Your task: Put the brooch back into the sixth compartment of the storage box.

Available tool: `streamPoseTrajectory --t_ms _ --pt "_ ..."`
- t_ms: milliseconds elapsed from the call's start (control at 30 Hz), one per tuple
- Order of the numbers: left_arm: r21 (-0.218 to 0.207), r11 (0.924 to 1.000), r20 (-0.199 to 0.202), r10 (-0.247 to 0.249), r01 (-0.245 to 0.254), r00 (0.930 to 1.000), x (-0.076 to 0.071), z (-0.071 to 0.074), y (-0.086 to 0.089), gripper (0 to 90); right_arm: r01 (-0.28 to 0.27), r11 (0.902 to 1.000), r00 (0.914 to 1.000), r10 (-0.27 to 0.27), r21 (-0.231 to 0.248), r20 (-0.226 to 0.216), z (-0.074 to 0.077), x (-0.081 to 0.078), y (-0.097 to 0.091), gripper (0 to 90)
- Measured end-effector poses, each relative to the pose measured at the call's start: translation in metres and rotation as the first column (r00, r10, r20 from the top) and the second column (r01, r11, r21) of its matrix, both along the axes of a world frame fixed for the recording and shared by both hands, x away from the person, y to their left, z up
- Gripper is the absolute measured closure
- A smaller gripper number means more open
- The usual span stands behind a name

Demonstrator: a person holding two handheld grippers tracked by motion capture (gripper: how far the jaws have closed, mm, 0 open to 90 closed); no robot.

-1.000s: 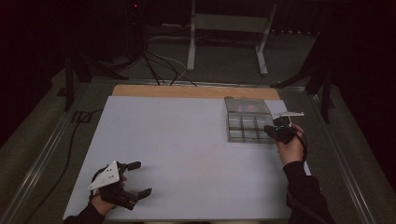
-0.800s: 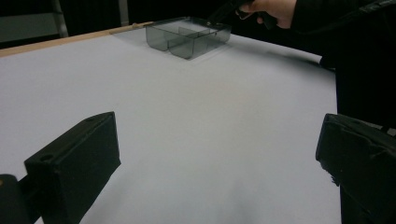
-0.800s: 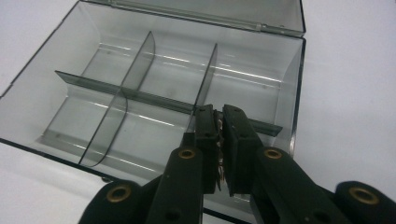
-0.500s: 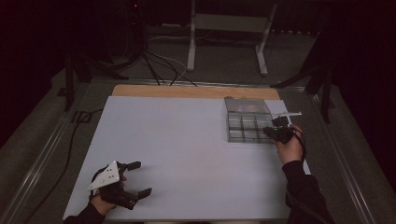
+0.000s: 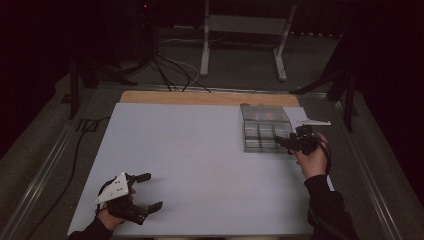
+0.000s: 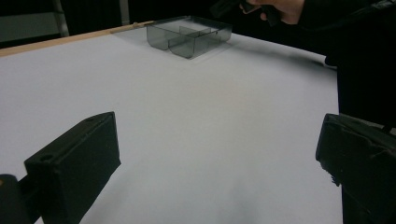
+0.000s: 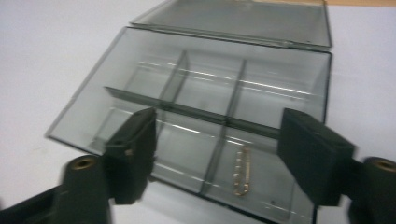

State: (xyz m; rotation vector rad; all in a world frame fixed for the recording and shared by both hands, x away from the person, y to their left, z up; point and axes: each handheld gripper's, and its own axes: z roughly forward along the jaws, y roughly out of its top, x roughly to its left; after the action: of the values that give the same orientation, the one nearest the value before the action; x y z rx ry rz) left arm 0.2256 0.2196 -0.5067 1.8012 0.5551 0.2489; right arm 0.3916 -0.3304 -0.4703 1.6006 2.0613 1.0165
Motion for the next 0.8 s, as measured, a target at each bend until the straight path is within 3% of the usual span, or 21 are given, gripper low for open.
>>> streamPoseTrajectory --t_ms 67,200,267,467,733,800 --pt "-0.002 1.0 0.0 0.001 -0.001 1.0 0.0 0.0 0.0 1.1 -0.035 0.9988 0.9993 0.035 0.036 -0.009 0.001 -0.002 -0.001 15.6" --pt "0.0 1.0 0.0 -0.001 0.001 1.0 0.0 0.0 0.0 1.1 -0.055 0.9973 0.9984 0.055 0.048 -0.011 0.005 -0.007 -0.001 12.2" --pt "-0.001 1.0 0.0 -0.002 0.002 1.0 0.0 0.0 0.0 1.1 -0.072 0.9961 0.9974 0.072 0.051 0.002 0.006 -0.009 0.0 1.1" --pt "-0.003 1.0 -0.001 0.001 -0.001 1.0 0.0 0.0 0.0 1.1 -0.107 0.9921 0.9929 0.104 0.065 0.058 0.016 -0.019 0.007 0.0" --pt "-0.006 1.0 -0.002 -0.003 0.003 1.0 0.0 0.0 0.0 1.1 -0.186 0.9768 0.9812 0.178 0.107 0.073 0.024 -0.041 0.018 0.0" --pt "-0.006 1.0 -0.001 -0.003 0.003 1.0 0.0 0.0 0.0 1.1 -0.201 0.9753 0.9782 0.195 0.091 0.072 0.024 -0.045 0.021 0.0"
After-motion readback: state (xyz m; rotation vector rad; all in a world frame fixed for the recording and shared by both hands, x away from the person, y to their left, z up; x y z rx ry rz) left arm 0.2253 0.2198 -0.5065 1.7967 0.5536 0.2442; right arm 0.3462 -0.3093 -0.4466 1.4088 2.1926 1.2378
